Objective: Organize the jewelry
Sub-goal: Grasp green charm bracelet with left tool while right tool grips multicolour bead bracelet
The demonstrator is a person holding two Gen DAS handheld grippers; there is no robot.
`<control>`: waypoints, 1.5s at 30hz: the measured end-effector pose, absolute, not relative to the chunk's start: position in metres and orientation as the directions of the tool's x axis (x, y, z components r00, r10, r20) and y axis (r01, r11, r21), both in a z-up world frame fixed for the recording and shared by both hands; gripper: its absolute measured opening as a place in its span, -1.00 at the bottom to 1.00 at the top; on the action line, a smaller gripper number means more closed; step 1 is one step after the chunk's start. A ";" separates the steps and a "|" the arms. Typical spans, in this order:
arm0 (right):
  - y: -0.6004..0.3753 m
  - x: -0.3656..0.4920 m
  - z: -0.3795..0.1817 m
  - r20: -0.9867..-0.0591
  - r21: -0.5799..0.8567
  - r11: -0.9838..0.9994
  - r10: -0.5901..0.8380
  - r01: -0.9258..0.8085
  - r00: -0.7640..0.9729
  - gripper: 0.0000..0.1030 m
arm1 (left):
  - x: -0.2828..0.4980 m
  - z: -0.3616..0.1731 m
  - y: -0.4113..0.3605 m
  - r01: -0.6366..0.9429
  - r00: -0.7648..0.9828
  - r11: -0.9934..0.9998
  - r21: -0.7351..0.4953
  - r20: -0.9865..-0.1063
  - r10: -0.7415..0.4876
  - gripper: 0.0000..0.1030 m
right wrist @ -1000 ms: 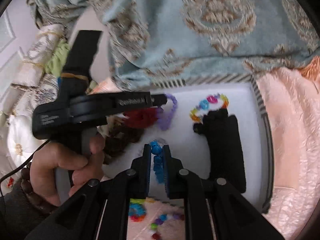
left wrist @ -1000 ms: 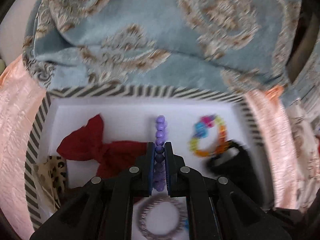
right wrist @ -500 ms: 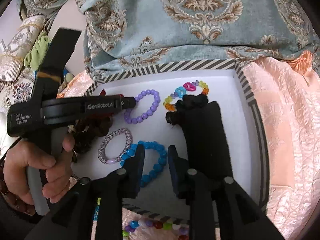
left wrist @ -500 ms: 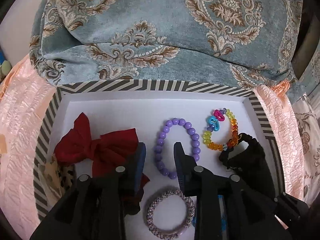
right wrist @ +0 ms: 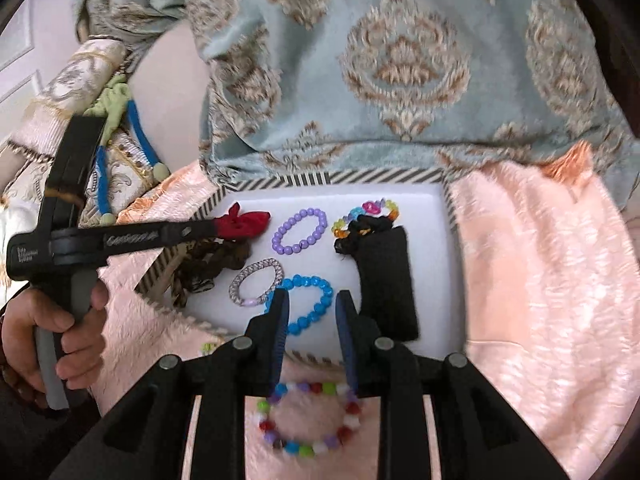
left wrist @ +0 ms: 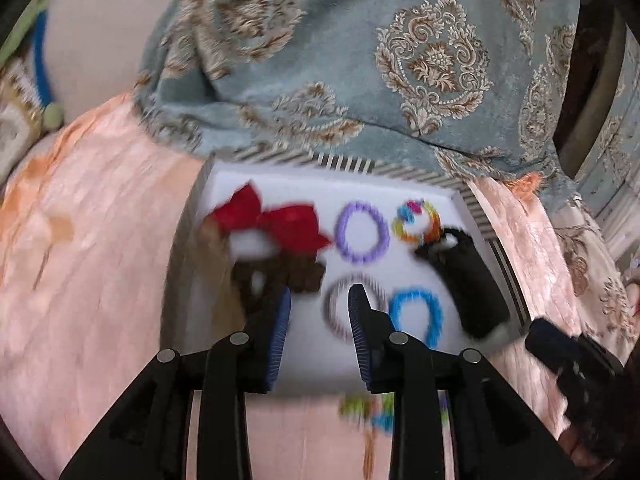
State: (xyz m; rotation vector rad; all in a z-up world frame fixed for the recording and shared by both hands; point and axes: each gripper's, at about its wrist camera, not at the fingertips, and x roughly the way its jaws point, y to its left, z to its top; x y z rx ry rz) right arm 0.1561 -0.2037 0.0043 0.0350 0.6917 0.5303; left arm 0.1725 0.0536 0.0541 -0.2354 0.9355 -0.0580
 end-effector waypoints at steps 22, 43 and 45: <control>-0.229 0.134 -0.047 -0.745 0.260 0.915 0.394 -0.310 0.539 -0.52 | 0.126 -0.004 -0.007 0.074 0.495 0.984 -0.165 -0.850 -0.180 -0.88; -0.197 0.130 -0.054 -0.753 0.071 0.910 0.317 -0.409 0.576 -0.82 | 0.109 0.009 0.001 0.031 0.509 0.992 -0.119 -0.853 -0.118 -1.00; -0.201 0.121 -0.043 -0.719 0.114 0.902 0.365 -0.417 0.592 -0.82 | 0.109 0.009 0.003 0.026 0.509 0.993 -0.119 -0.853 -0.116 -1.00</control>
